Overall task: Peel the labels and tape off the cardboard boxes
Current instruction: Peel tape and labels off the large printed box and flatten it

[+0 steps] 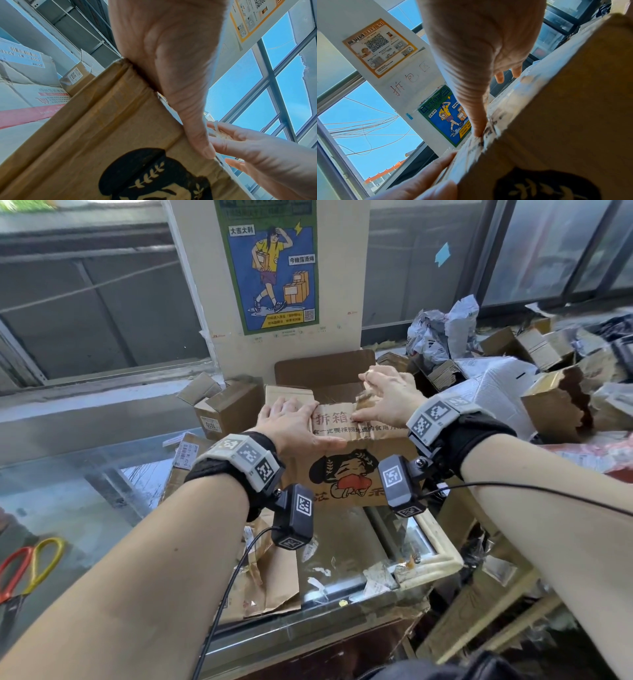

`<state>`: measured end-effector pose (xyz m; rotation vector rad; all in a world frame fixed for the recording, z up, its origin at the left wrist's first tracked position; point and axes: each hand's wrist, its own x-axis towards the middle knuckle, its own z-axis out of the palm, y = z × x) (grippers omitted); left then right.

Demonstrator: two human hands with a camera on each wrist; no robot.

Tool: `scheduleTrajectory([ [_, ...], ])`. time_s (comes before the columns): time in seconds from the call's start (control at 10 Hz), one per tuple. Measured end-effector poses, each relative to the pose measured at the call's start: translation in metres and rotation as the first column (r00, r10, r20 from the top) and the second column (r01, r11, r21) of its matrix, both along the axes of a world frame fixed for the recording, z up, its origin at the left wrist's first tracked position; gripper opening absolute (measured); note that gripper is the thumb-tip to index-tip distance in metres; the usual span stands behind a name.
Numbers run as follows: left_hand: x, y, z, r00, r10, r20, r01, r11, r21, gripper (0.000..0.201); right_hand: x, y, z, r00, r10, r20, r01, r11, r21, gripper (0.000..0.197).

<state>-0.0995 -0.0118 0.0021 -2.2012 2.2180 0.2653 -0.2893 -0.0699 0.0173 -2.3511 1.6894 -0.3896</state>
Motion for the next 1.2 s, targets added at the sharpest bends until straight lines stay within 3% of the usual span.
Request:
scheduleTrajectory([
  [0.2, 0.0, 0.003, -0.001, 1.0, 0.001, -0.009, -0.001, 1.0, -0.018, 0.1, 0.004, 0.002, -0.006, 0.996, -0.067, -0.063, 0.066, 0.998, -0.015, 0.075],
  [0.4, -0.001, 0.006, -0.003, 1.0, 0.004, -0.015, -0.005, 1.0, -0.027, 0.1, 0.007, 0.001, -0.006, 0.988, -0.098, -0.12, 0.095, 0.995, -0.032, 0.056],
  [0.5, -0.001, 0.006, -0.003, 1.0, 0.007, -0.019, -0.007, 1.0, -0.027, 0.1, 0.005, 0.006, -0.006, 0.996, -0.012, -0.093, 0.004, 0.996, -0.093, 0.041],
  [0.7, 0.0, 0.004, -0.002, 1.0, -0.003, -0.023, 0.003, 1.0, -0.024, 0.1, -0.002, 0.01, -0.006, 0.997, 0.074, 0.011, -0.071, 0.986, -0.152, 0.036],
  [0.9, 0.0, 0.004, -0.002, 1.0, -0.001, -0.03, 0.0, 1.0, -0.031, 0.101, -0.004, -0.001, -0.013, 0.998, 0.055, 0.043, -0.045, 0.978, -0.203, 0.034],
  [1.2, 0.001, 0.001, -0.004, 0.999, 0.004, -0.039, -0.006, 0.999, -0.039, 0.1, 0.001, -0.008, -0.018, 0.978, -0.034, 0.207, 0.072, 0.982, -0.176, 0.034],
])
